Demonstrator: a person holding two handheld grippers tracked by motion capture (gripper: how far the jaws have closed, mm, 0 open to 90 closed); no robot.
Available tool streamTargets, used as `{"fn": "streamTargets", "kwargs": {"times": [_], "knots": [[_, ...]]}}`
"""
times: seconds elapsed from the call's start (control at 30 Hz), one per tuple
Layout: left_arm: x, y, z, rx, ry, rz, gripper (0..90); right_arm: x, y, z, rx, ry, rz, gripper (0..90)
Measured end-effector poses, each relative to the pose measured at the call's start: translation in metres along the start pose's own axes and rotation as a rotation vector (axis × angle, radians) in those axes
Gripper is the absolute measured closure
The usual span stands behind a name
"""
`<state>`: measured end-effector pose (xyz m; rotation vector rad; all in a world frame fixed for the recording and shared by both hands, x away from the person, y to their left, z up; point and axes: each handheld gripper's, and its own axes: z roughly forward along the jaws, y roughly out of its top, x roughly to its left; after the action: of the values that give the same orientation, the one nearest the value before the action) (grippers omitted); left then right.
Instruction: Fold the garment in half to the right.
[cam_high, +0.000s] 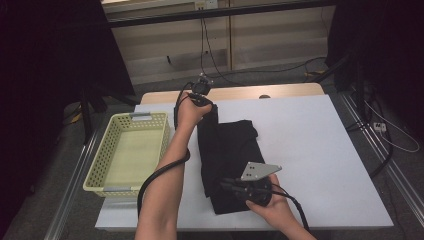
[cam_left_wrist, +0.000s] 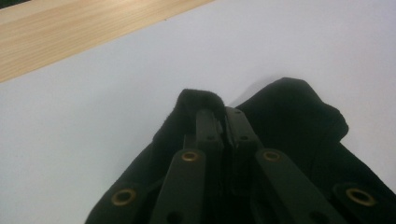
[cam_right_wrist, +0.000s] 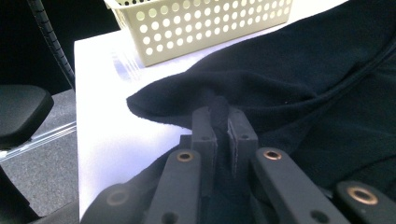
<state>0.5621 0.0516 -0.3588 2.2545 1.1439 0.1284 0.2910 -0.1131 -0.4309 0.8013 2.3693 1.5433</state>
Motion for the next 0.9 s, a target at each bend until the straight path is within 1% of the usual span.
{"fn": "streamTargets", "kwargs": {"times": [0.1,0.13,0.2,0.53,0.57,0.67,0.73,0.9], "knots": [[-0.002,0.001,0.002,-0.002,-0.005,0.001,86.3,0.000,-0.001,-0.002,-0.002,-0.003,0.000,84.5],[-0.003,0.001,0.003,0.000,-0.007,0.009,86.3,0.000,-0.001,-0.002,-0.002,-0.004,0.000,84.5],[-0.005,0.001,0.004,-0.007,-0.008,0.005,86.3,0.000,-0.001,-0.003,-0.001,-0.005,0.001,84.5],[-0.010,0.002,0.008,-0.004,-0.017,0.016,86.3,-0.002,-0.004,-0.008,0.000,-0.018,0.003,84.4],[-0.011,0.003,0.009,-0.002,-0.019,0.022,86.3,-0.003,-0.004,-0.009,0.001,-0.020,0.003,84.4],[-0.014,0.003,0.011,-0.005,-0.027,0.021,86.2,-0.002,-0.005,-0.011,0.001,-0.025,0.001,84.4],[-0.017,0.004,0.013,-0.003,-0.033,0.030,86.2,-0.002,-0.005,-0.013,-0.001,-0.027,0.000,84.4],[-0.025,0.006,0.021,0.004,-0.046,0.037,86.2,-0.001,-0.007,-0.017,0.003,-0.031,-0.005,84.2]]}}
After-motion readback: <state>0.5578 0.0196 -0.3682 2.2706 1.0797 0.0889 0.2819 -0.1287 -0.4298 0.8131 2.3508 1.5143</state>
